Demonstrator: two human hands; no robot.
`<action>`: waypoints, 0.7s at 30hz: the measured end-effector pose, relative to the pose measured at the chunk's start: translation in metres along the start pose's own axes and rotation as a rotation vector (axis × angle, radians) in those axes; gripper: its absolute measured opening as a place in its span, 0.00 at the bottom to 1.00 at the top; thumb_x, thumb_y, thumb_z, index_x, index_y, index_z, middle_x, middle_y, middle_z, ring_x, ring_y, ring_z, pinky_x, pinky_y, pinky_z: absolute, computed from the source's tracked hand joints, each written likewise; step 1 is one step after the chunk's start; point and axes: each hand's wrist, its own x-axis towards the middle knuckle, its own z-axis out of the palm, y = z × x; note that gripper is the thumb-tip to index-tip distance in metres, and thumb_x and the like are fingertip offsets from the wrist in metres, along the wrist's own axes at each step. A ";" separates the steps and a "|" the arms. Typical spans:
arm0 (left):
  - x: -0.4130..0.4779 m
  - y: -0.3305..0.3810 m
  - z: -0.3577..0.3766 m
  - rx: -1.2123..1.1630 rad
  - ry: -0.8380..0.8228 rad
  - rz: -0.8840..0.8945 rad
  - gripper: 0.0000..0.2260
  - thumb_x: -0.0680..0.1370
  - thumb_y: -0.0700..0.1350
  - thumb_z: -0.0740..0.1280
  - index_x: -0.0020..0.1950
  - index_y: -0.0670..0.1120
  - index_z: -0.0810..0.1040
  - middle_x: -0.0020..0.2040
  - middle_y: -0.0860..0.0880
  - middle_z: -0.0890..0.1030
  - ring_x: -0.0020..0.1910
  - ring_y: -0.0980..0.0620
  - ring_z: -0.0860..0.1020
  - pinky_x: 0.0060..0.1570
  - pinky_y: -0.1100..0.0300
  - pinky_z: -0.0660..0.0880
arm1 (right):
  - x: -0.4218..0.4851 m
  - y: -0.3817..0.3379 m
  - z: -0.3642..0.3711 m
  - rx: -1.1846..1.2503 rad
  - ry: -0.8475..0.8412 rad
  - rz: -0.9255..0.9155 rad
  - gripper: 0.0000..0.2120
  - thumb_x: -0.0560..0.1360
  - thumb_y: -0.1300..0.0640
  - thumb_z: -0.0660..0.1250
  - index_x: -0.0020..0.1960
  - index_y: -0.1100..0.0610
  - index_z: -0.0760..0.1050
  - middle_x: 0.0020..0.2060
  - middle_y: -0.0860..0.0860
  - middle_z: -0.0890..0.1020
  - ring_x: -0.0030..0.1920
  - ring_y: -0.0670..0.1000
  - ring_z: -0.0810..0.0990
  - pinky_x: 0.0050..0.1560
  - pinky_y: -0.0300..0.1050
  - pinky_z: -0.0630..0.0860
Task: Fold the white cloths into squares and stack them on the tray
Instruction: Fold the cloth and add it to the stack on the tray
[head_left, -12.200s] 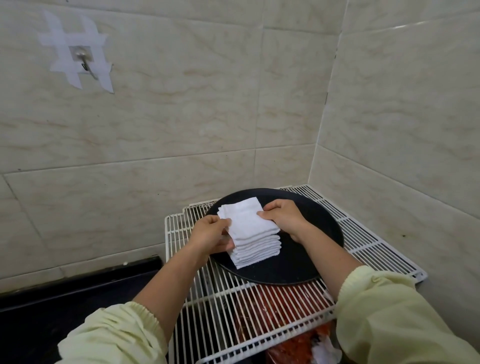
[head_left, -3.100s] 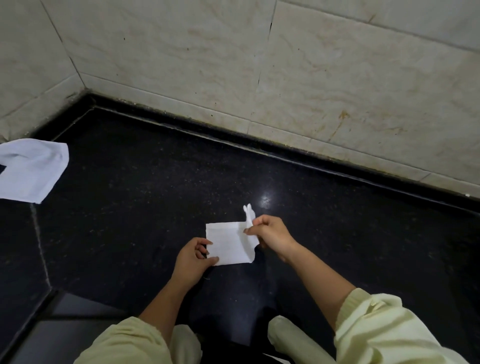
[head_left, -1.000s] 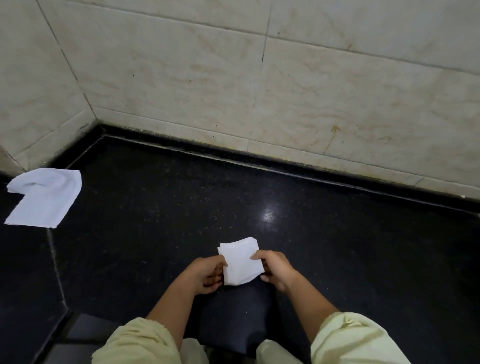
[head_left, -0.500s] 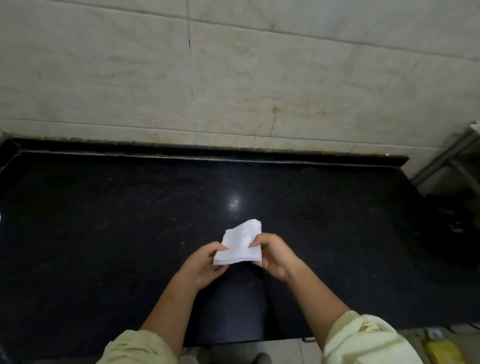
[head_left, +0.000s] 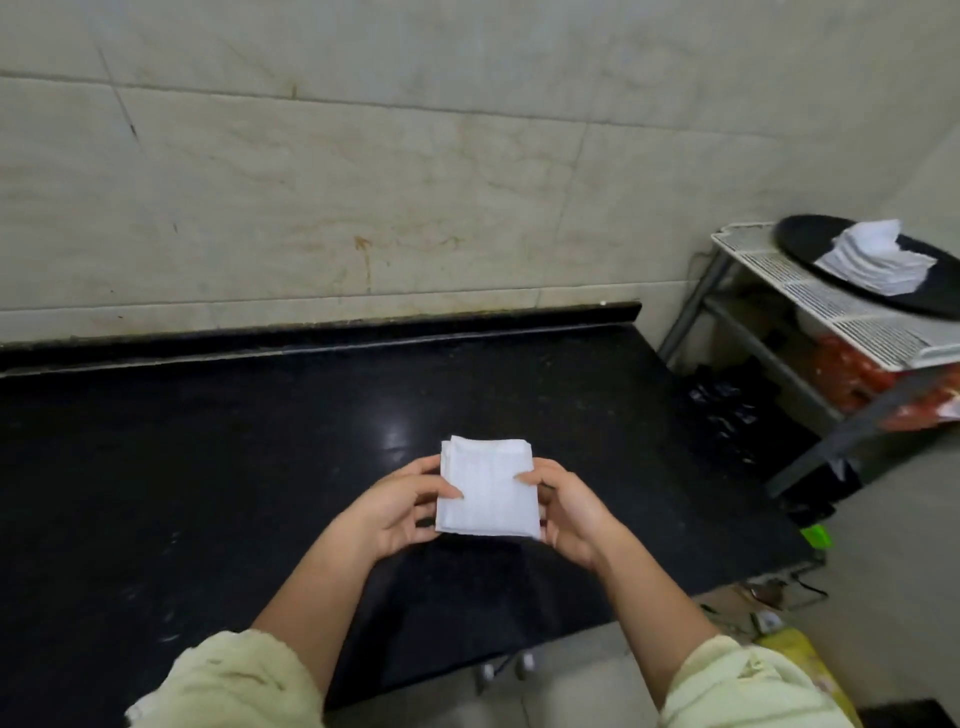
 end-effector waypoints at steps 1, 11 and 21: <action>0.003 0.000 0.021 0.011 -0.012 0.016 0.23 0.70 0.32 0.69 0.61 0.52 0.79 0.51 0.48 0.84 0.49 0.49 0.81 0.41 0.56 0.78 | -0.005 -0.007 -0.021 -0.013 0.002 -0.014 0.15 0.75 0.61 0.64 0.61 0.56 0.73 0.51 0.56 0.82 0.49 0.55 0.81 0.50 0.55 0.79; 0.041 0.024 0.222 0.209 -0.172 0.153 0.20 0.74 0.37 0.70 0.64 0.50 0.77 0.55 0.47 0.84 0.51 0.50 0.83 0.47 0.56 0.79 | -0.060 -0.106 -0.201 -0.071 0.079 -0.200 0.12 0.75 0.60 0.67 0.58 0.55 0.74 0.53 0.55 0.82 0.48 0.53 0.82 0.42 0.49 0.80; 0.084 0.092 0.387 0.333 -0.281 0.307 0.16 0.75 0.37 0.67 0.61 0.50 0.78 0.50 0.52 0.83 0.45 0.56 0.81 0.43 0.63 0.78 | -0.081 -0.221 -0.323 0.000 0.169 -0.384 0.15 0.74 0.63 0.67 0.60 0.57 0.75 0.51 0.54 0.82 0.49 0.54 0.80 0.48 0.52 0.79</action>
